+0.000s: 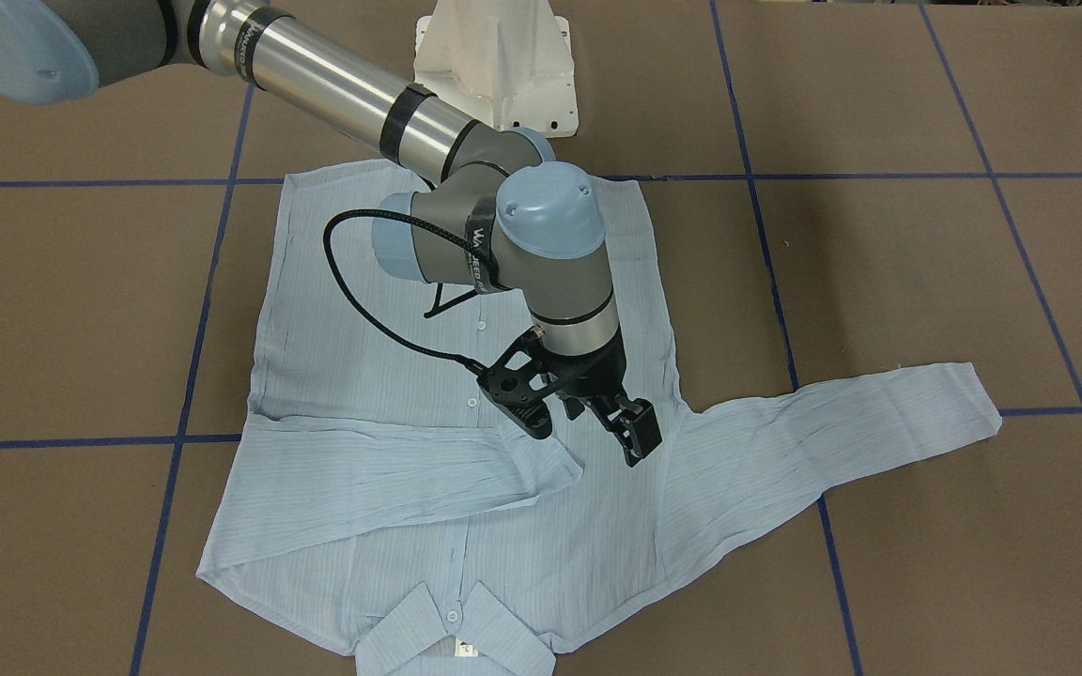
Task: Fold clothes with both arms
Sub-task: 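Lay the sleeve across the shirt body near the collar and open the right gripper, then lower the left gripper onto the other sleeve cuff and grasp it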
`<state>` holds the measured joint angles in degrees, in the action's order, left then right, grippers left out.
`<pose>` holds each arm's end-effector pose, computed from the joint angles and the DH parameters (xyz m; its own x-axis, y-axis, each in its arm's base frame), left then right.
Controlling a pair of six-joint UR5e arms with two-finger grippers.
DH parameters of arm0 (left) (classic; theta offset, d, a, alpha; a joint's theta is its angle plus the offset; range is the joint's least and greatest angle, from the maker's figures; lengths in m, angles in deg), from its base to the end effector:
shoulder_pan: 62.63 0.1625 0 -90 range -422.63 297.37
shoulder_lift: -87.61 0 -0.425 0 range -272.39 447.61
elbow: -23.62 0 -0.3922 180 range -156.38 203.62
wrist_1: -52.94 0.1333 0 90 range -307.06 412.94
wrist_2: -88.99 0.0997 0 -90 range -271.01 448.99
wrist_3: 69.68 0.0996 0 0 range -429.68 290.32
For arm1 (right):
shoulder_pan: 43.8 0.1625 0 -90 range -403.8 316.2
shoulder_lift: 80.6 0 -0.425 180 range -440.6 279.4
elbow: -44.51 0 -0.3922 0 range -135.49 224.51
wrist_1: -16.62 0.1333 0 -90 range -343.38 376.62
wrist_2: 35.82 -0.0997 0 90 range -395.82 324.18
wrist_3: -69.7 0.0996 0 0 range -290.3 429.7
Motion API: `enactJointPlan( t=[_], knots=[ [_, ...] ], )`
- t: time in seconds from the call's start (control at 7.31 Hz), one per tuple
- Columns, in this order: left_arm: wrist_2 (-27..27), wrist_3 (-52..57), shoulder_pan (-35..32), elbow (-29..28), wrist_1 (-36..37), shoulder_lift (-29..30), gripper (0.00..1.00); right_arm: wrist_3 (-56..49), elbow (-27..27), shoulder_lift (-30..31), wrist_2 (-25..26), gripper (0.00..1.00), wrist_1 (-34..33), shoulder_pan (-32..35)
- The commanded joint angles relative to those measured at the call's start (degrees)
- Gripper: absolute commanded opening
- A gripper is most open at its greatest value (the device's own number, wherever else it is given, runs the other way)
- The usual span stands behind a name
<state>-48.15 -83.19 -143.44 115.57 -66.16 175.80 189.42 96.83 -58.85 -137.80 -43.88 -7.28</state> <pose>0.0202 -0.5021 0.5967 0.6299 0.2481 -0.7360 0.0080 0.9455 0.3255 -0.6294 -0.6062 0.0827 0.1313 0.7007 0.7013 -0.5788 0.6285 -0.5196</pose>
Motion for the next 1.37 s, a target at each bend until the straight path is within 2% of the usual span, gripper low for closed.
enactJointPlan(
  t=[0.0,0.14,0.41,0.68,1.23],
  knots=[
    [0.12,-4.55,3.97,-7.61,-6.38,3.12,1.0,-0.09,7.4,4.07,-0.67,0.99,-1.54,0.65],
    [0.12,-11.12,5.21,-10.62,-7.1,5.83,1.0,-0.53,11.8,7.31,-1.38,0.99,-3.38,1.18],
    [0.21,-22.49,13.28,-12.23,-7.29,8.49,0.98,-3.07,16.66,12.6,-3.92,0.99,-3.48,3.28],
    [1.34,-24.72,16.38,-13.45,-7.29,9.28,0.93,-3.96,18.08,14.02,-4.37,0.99,-3.57,3.64],
    [4.25,-24.11,17.18,-16.88,-9.04,10.42,0.78,-4.75,18.26,14.73,-4.28,0.99,-3.4,3.64]
  ],
)
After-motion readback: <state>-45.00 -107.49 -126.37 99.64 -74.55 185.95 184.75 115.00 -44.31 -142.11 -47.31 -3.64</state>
